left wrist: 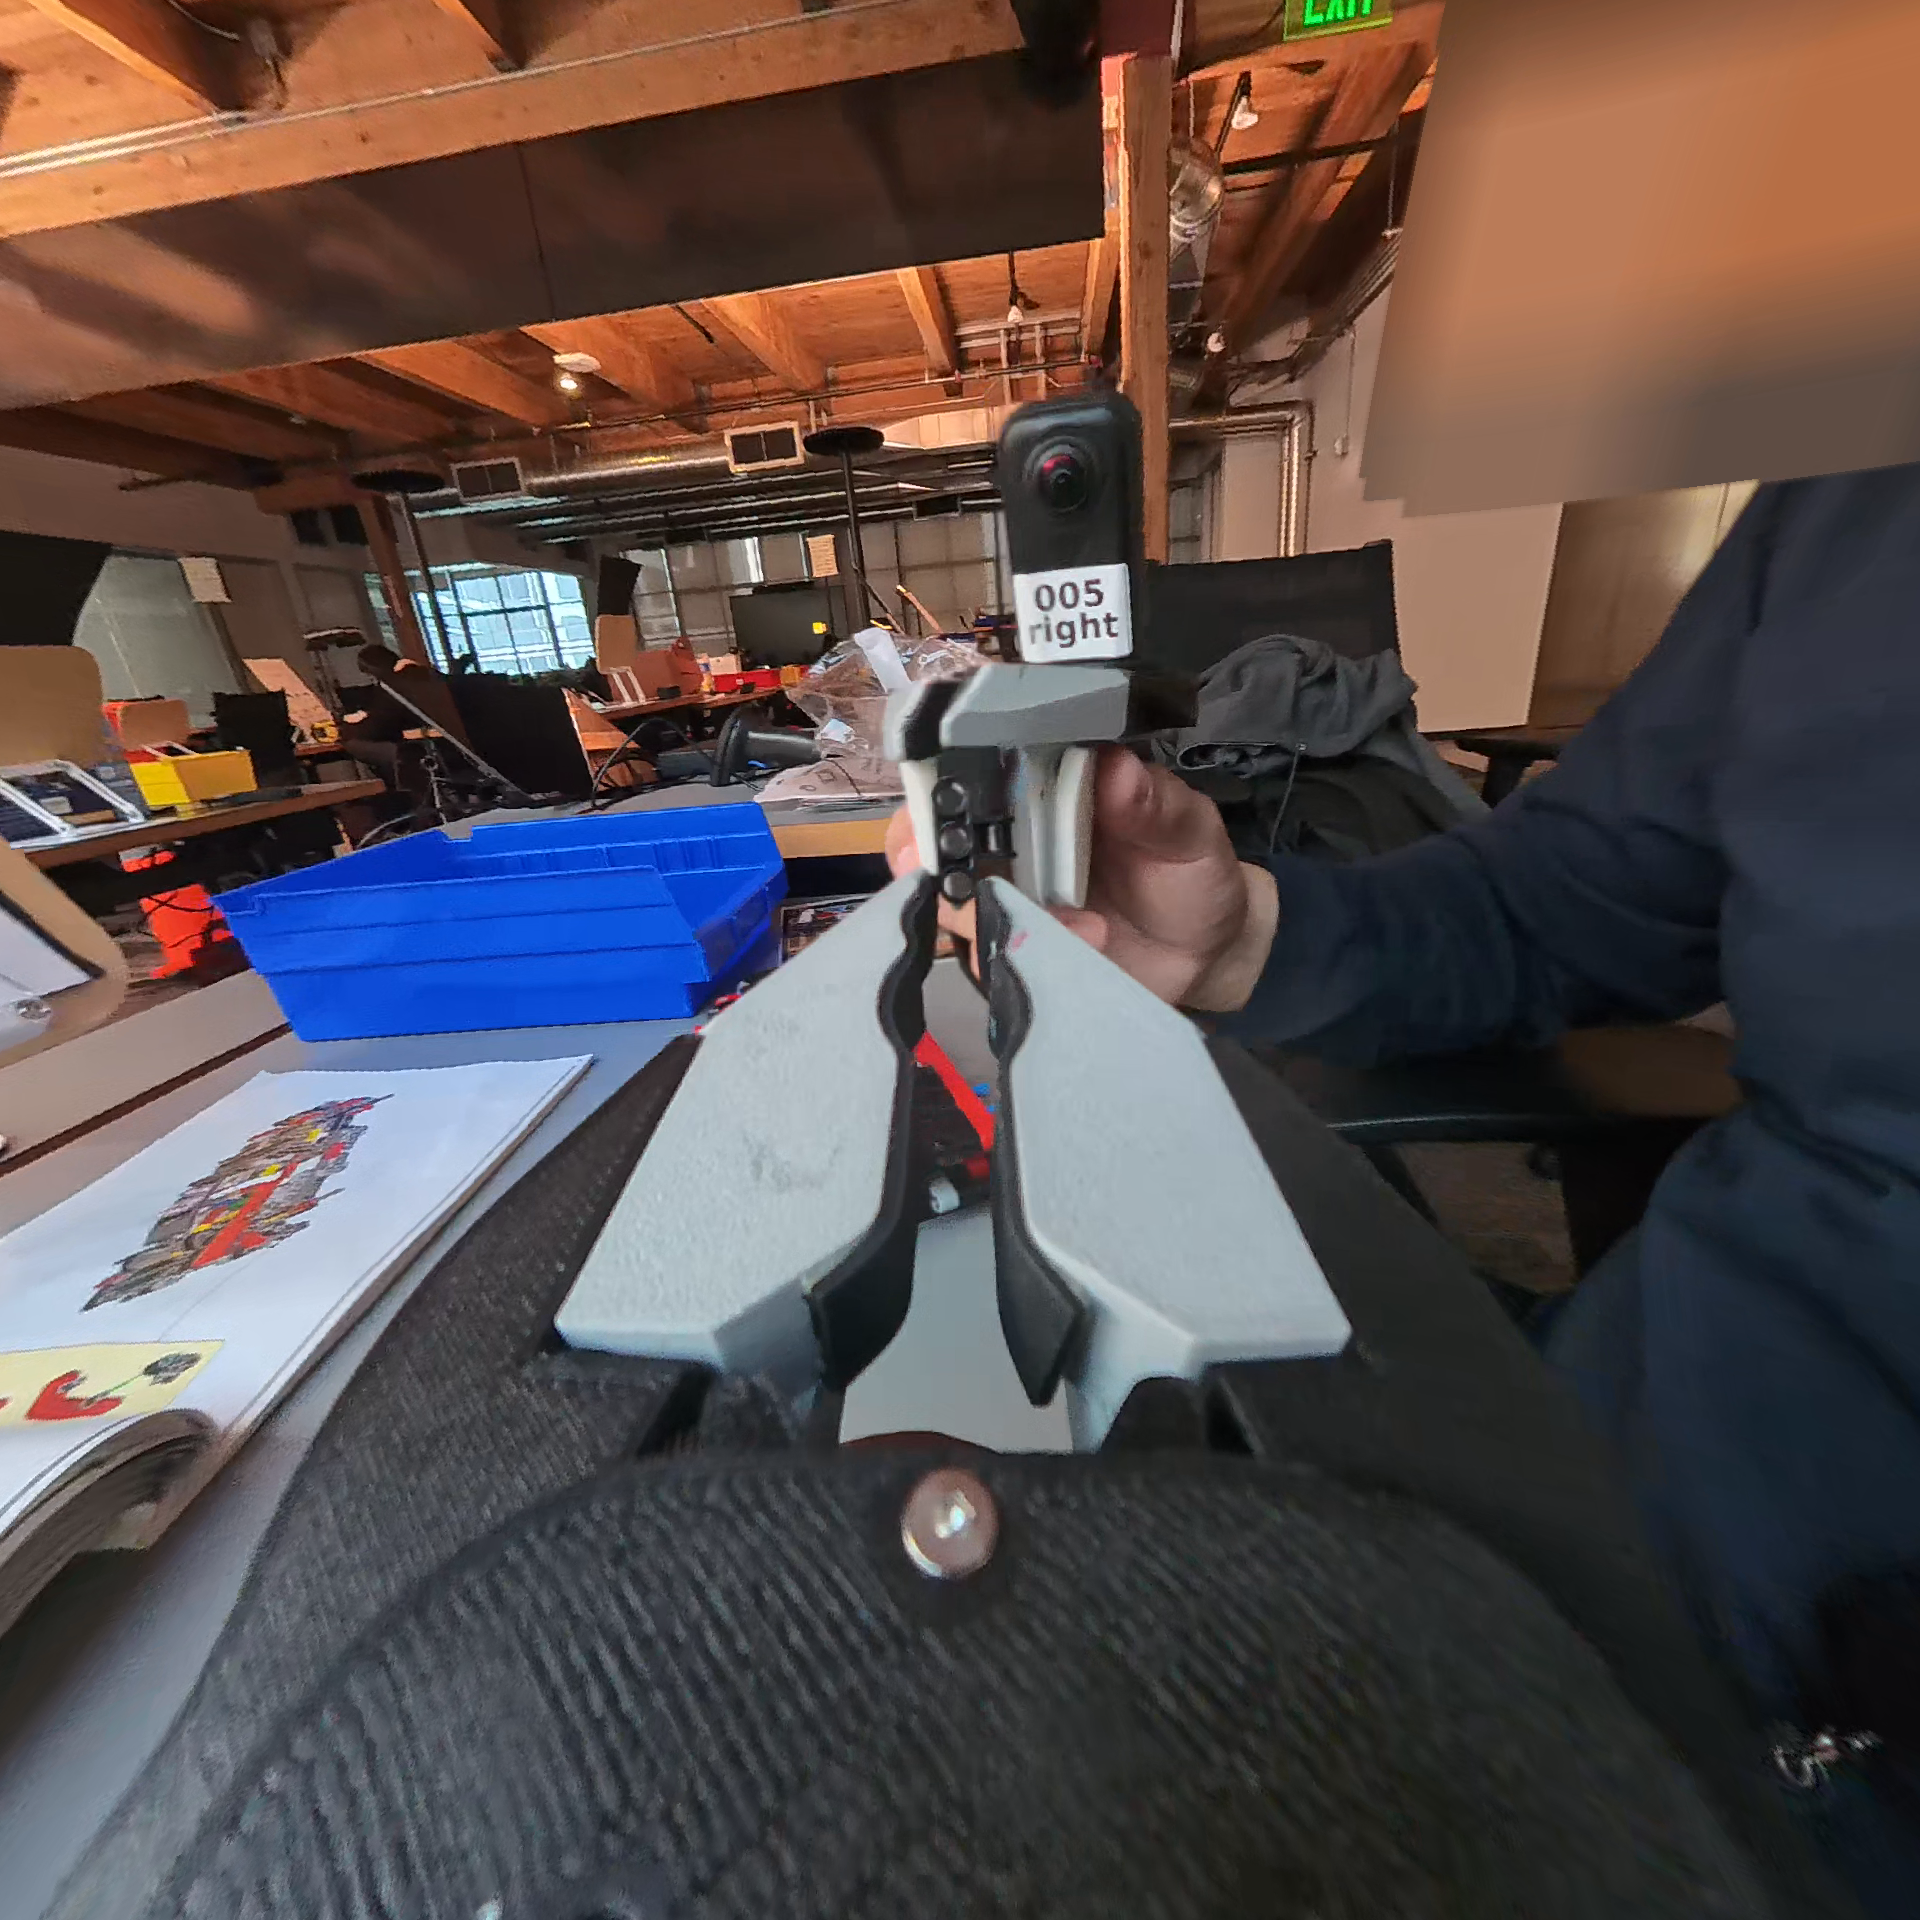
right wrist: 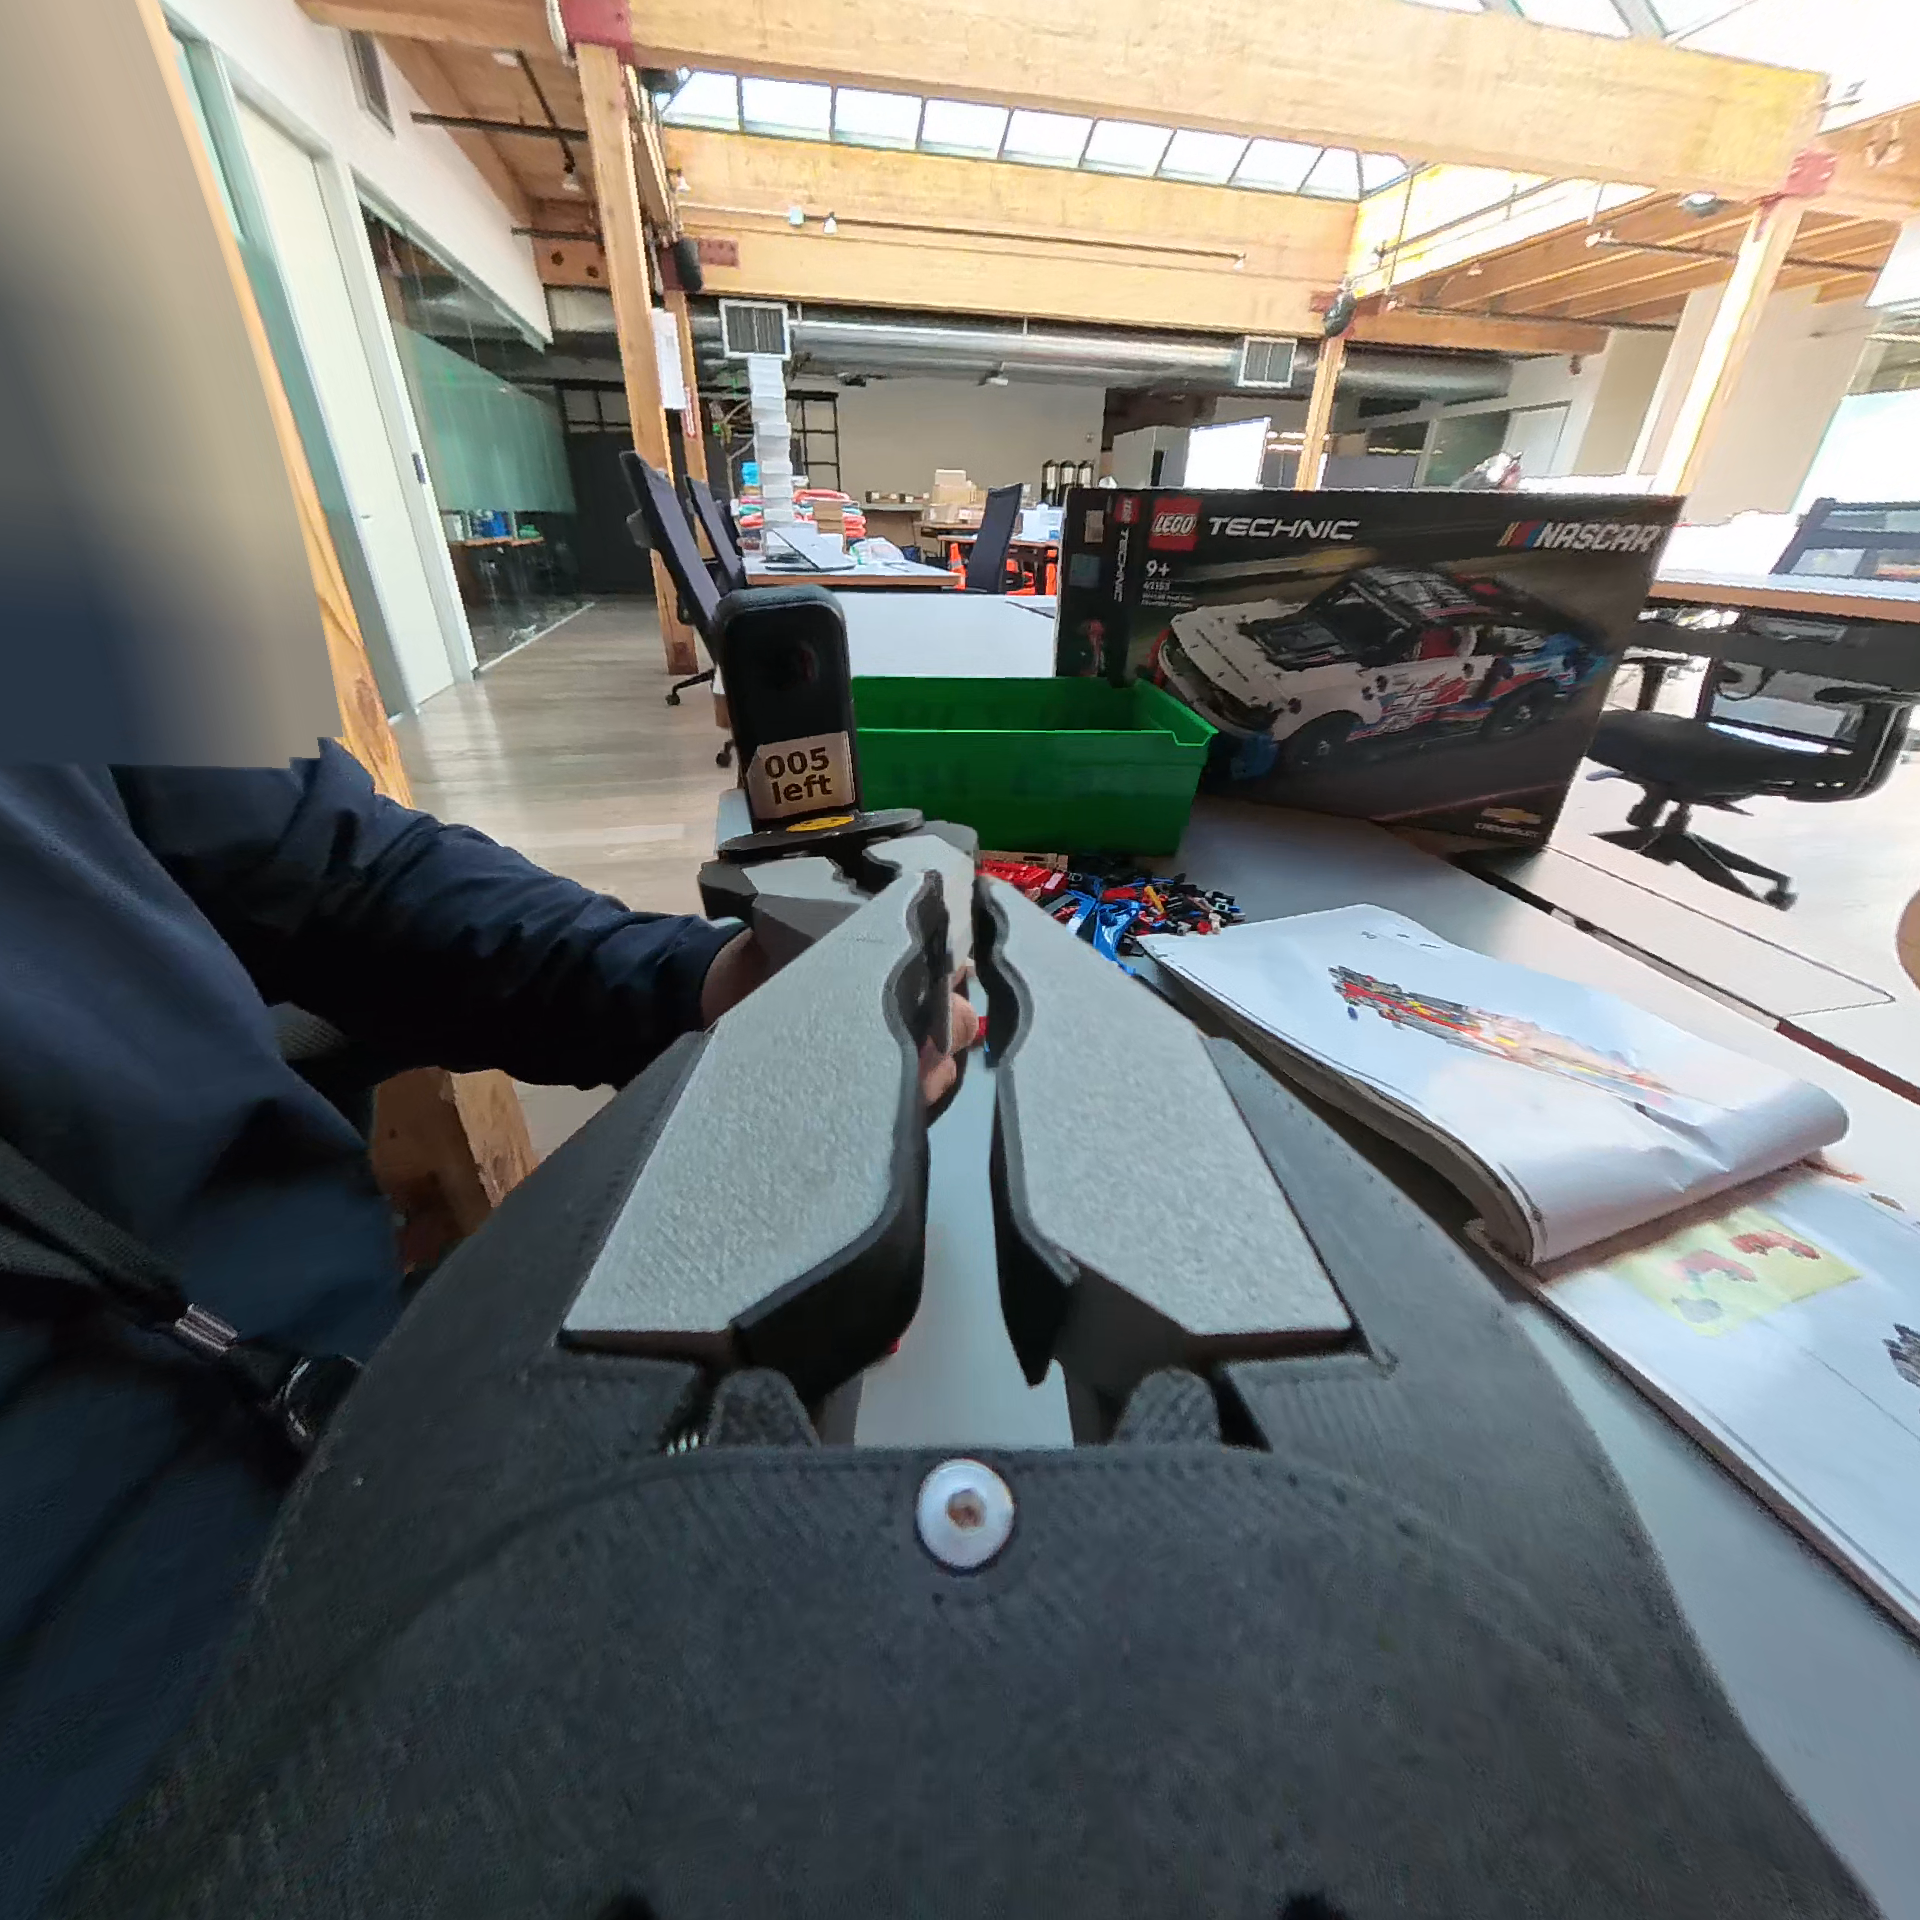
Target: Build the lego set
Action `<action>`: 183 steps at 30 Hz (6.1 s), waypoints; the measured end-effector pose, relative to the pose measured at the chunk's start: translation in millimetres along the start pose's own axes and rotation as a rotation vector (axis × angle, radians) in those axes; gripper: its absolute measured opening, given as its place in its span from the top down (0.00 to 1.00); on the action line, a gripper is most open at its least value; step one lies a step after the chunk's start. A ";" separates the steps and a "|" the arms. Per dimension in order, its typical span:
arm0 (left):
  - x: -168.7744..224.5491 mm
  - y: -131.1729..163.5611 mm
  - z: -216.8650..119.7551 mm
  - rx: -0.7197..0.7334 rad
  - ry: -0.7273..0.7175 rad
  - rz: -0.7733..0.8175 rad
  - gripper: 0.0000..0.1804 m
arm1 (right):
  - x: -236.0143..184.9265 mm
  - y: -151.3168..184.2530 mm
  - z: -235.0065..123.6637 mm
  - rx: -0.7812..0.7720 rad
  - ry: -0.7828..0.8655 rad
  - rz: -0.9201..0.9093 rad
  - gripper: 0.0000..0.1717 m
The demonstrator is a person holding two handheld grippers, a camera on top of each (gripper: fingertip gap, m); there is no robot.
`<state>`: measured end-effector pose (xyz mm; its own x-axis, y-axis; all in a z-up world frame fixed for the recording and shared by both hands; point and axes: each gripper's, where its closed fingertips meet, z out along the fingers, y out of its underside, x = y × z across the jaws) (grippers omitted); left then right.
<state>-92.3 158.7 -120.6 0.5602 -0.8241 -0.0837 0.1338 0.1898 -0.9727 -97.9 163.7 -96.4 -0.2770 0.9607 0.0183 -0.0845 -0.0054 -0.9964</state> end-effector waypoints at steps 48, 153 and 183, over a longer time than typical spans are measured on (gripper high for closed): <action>-3.6 16.1 3.3 -0.022 0.007 -0.114 0.97 | 1.7 28.8 2.3 -0.031 -0.094 0.207 0.95; 15.7 93.0 -57.9 -0.628 0.081 -0.076 0.97 | -29.2 140.0 25.4 -0.749 -0.078 -0.244 0.92; 16.2 123.9 -74.4 -0.851 0.104 -0.124 0.98 | -29.9 173.8 26.2 -1.026 -0.169 -0.209 0.92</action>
<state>-127.5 129.1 -258.5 0.4989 -0.8649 0.0548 -0.4917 -0.3346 -0.8040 -129.4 126.7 -267.9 -0.4863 0.8640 0.1304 0.6806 0.4681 -0.5637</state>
